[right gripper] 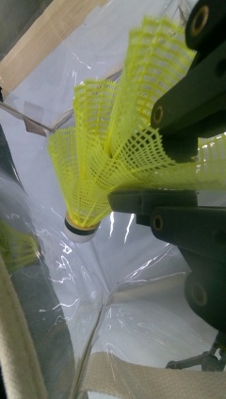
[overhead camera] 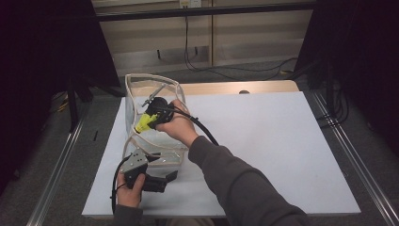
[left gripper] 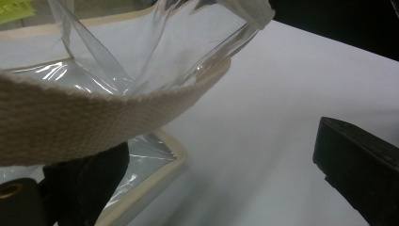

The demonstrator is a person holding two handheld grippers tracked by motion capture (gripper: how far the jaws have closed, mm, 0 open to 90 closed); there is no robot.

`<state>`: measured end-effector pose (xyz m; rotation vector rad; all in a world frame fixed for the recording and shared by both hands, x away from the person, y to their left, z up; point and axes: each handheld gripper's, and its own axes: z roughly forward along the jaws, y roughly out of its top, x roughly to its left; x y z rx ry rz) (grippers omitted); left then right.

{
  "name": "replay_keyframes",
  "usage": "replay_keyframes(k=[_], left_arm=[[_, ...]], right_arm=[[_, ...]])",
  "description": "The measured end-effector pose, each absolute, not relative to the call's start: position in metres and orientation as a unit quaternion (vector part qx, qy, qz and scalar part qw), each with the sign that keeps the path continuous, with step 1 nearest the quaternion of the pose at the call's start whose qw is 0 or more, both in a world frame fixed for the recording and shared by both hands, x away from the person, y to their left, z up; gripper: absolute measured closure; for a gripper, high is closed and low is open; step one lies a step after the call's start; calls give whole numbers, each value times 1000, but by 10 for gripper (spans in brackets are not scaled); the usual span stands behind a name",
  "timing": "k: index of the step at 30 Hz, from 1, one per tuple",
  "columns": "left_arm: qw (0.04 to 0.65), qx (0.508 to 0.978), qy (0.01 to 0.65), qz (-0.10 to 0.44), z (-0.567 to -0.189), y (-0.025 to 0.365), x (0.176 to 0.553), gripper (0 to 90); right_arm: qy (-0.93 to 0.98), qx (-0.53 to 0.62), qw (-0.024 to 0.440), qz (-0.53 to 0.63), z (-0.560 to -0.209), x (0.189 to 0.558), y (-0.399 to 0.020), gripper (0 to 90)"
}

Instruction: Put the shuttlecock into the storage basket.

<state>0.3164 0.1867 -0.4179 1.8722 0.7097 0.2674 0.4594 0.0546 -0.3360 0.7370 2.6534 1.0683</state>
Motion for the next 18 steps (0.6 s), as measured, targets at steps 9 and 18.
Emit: replay_keyframes(k=[9, 18], left_arm=[[531, 785, 299, 113, -418, 186, 316, 40], [531, 785, 299, 113, -418, 187, 316, 40]], right_arm=[[895, 248, 95, 358, -337, 460, 55, 782], [897, 244, 89, 357, -342, 459, 60, 782]])
